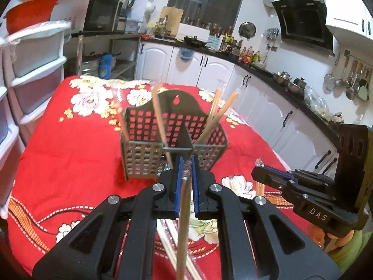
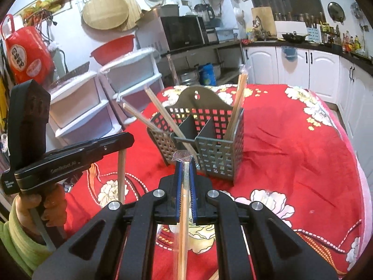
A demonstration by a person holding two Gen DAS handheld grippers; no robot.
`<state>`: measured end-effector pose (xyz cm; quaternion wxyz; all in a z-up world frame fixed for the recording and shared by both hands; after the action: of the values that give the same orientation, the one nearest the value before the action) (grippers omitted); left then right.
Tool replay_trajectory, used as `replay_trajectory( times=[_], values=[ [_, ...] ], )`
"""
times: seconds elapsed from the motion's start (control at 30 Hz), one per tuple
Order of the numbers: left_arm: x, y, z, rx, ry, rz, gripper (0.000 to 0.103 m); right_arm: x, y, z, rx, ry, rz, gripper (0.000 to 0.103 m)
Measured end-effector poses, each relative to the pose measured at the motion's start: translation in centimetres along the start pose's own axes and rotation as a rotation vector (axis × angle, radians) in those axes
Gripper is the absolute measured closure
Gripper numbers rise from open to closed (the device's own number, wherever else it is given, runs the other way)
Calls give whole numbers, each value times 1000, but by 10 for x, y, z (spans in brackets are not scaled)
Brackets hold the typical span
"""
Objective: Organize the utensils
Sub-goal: 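Lift both chopstick pairs and lower them into the grey caddy with both grippers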
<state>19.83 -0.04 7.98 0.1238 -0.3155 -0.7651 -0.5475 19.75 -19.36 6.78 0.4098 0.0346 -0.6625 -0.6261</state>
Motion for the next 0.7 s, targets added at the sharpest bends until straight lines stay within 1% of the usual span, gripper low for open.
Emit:
replay_trajectory(
  times=[0.33, 0.7],
  values=[
    [5, 16, -26, -37, -31, -37, 101, 25, 13, -3, 7, -17, -74, 97],
    [11, 45, -53, -68, -56, -98, 101, 47, 41, -12, 8, -35, -165, 97]
  ],
)
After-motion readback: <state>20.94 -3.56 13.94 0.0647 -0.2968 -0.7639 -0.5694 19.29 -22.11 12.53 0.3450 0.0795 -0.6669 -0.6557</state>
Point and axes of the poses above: each gripper's, at about its wrist camera, not at the fingertips, and x roughly against the way its jaws point, z to its left, y to its top, the point moved 3 cm from there along -x, roughly the way its jaws point, and after that the axes turned 9 degrees about x, right-handed, at the moved point
